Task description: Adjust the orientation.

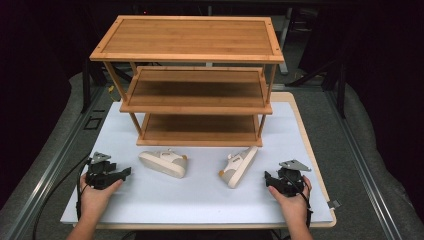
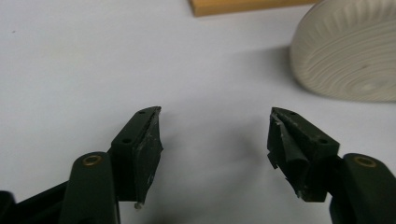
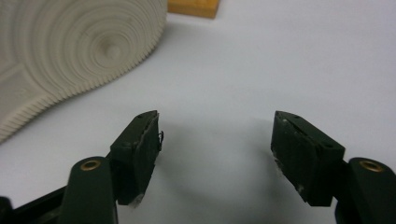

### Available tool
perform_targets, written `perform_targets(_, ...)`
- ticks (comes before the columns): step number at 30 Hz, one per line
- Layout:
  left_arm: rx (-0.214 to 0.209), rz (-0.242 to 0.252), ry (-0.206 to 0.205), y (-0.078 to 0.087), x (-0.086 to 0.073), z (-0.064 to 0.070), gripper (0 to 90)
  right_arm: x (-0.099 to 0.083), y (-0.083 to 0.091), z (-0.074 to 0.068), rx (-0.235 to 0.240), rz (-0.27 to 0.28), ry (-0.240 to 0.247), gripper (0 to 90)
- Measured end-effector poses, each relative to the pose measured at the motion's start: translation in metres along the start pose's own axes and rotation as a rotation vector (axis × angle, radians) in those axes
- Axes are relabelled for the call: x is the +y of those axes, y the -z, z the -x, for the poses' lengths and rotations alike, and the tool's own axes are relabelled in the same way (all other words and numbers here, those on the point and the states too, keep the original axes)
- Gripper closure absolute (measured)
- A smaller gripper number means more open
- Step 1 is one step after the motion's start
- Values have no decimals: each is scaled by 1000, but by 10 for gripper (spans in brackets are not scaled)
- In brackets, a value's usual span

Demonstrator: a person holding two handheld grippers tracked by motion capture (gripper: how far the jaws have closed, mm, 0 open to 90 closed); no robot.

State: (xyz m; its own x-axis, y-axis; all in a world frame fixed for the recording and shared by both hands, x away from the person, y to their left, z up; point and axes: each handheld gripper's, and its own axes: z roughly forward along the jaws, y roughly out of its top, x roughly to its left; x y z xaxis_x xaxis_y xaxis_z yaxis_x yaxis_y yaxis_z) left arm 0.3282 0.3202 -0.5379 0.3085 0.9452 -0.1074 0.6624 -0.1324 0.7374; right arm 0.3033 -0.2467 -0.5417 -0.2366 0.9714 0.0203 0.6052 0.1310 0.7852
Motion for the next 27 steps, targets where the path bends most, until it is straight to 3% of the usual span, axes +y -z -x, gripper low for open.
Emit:
perform_targets(2, -23, 32, 2, 5, 1, 5, 390, 2, 7, -3, 4, 52, 11, 376)
perform_targets(6, -55, 55, -6, 12, 1, 14, 427, 3, 18, -9, 32, 104, 10, 408)
perform_targets(12, -117, 104, -13, 29, 5, 30, 478, 5, 22, -19, 37, 110, 28, 417)
perform_targets(19, -193, 146, -58, 44, 27, 51, 618, 7, 30, -28, 98, 147, 16, 444)
perform_targets(20, -200, 146, -65, 44, 29, 53, 654, 8, 32, -32, 57, 149, 23, 444)
perform_targets(23, -230, 129, -96, 39, 36, 62, 772, 9, 31, -34, 94, 166, 34, 478)
perform_targets(27, -255, 113, -126, 30, 44, 74, 869, 8, 33, -34, 77, 170, 27, 511)
